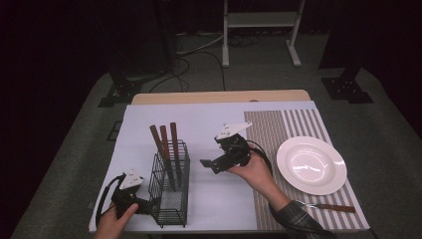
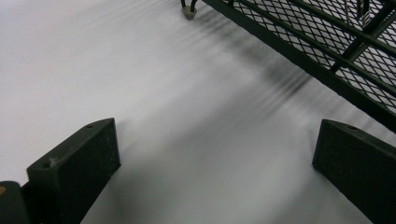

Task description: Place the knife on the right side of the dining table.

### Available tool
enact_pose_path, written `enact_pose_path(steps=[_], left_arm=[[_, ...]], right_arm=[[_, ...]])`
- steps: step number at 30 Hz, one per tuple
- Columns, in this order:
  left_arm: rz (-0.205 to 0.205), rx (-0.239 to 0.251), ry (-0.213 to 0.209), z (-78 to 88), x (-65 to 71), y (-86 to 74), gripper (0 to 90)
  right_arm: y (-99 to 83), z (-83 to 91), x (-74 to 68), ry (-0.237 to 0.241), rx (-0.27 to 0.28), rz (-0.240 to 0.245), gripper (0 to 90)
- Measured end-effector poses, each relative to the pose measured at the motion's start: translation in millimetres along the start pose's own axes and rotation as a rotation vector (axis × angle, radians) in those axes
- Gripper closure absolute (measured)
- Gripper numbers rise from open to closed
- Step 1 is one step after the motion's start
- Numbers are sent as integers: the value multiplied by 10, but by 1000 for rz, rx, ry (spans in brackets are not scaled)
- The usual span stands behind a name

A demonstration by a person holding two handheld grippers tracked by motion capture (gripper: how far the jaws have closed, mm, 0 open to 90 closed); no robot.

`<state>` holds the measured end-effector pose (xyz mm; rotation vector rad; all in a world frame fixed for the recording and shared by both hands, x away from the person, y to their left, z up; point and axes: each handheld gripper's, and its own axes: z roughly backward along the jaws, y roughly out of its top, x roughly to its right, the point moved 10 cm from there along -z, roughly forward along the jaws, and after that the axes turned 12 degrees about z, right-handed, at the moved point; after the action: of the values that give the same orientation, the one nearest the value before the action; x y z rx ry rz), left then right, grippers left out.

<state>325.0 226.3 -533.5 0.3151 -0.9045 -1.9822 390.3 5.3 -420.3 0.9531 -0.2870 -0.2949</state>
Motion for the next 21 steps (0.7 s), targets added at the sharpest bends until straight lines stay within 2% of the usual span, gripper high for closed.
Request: enact_pose_path(steps=[12,18,21], left_arm=[[0,1,0,0,0,0,0],[0,1,0,0,0,0,0],[-1,1,1,1,0,0,0]], right_arm=[[193,10,74,3,39,7,57],[338,-2,94,25,78,-18,67],[417,-1,123,29,112,-38,135]])
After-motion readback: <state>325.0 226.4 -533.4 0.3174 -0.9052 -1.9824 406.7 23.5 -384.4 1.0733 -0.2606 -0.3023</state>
